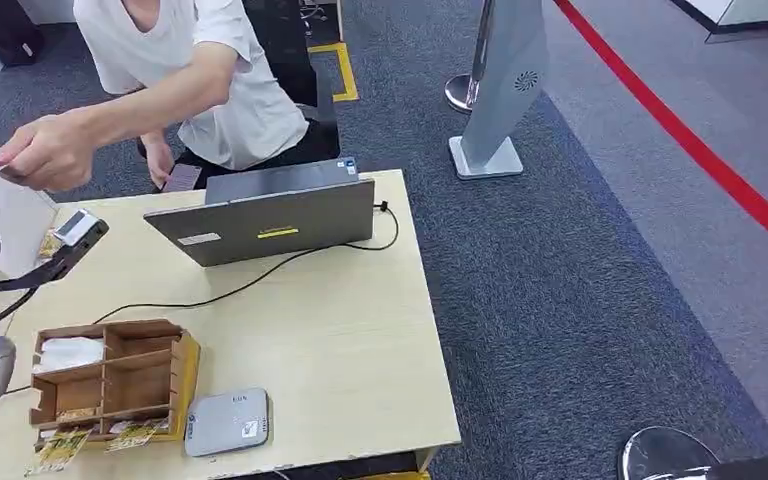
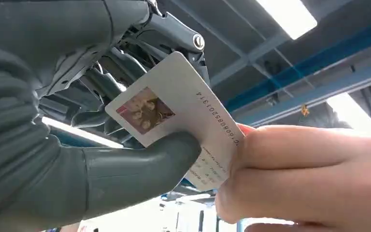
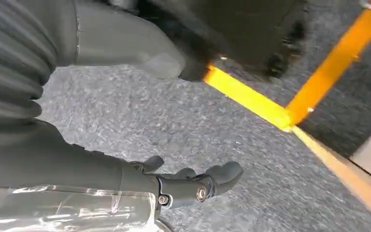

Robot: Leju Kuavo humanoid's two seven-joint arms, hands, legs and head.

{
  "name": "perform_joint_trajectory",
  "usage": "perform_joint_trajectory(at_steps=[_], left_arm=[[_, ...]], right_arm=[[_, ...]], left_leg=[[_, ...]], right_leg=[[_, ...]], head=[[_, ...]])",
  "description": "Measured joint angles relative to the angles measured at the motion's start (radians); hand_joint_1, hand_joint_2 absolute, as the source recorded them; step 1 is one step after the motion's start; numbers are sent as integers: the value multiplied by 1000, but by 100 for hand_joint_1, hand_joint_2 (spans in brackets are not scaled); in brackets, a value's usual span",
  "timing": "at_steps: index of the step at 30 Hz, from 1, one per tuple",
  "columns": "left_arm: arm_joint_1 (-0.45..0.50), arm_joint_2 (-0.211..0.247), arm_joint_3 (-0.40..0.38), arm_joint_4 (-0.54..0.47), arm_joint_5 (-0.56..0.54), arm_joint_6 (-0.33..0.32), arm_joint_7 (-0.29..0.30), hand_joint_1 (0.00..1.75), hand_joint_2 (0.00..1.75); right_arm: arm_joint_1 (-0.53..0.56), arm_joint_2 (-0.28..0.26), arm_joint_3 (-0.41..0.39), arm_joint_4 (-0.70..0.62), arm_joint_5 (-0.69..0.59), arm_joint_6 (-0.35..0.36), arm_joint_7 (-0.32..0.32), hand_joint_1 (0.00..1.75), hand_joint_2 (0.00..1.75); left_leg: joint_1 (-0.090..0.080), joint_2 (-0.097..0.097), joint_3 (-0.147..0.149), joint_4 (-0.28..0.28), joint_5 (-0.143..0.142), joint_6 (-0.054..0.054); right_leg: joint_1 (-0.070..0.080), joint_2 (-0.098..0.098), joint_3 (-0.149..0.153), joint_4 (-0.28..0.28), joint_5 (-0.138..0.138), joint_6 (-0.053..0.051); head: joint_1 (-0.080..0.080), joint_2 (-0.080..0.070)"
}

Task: Pass the card to the sensor for recognition and then transmit it.

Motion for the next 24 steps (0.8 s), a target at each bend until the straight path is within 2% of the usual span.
perform_joint_trajectory(at_steps=[2,8,11,13,16,21,24], left_arm=[[0,2,0,5,8,-7,9,0,175],[1,10,0,23,62,-5,9,0,175],[25,10,0,4,90,7,2,0,175],[56,6,-1,-36,90,8,2,0,175],[108,0,-2,-103,68,17,0,0,175],[224,-15,-44,-265,26,22,-11,0,175],[269,-19,-62,-328,35,21,-18,0,175]], right_arm=[[34,-21,-12,-34,26,0,19,0,175],[53,-29,-32,-46,21,0,-4,0,175],[68,-36,-47,-69,60,0,46,0,175],[83,-46,-60,-98,94,0,88,0,175],[67,-35,-68,-104,73,0,142,0,175],[30,-5,-69,-91,50,0,157,0,175],[34,-3,-78,-91,58,0,158,0,175]], left_leg=[[0,1,-1,0,-1,0],[0,0,-1,0,-1,0],[0,0,0,0,-1,0],[0,0,0,0,-1,0],[0,2,0,0,-1,0],[0,2,1,0,-1,1],[0,2,1,0,-1,1]], right_leg=[[0,0,-1,0,0,0],[0,0,-1,-1,0,0],[0,0,-1,-1,0,0],[0,0,0,-1,0,0],[0,2,0,-1,0,0],[0,2,0,-1,0,1],[0,2,0,-1,0,1]], head=[[0,0],[1,0],[0,0],[0,0],[0,0],[1,0],[0,0]])
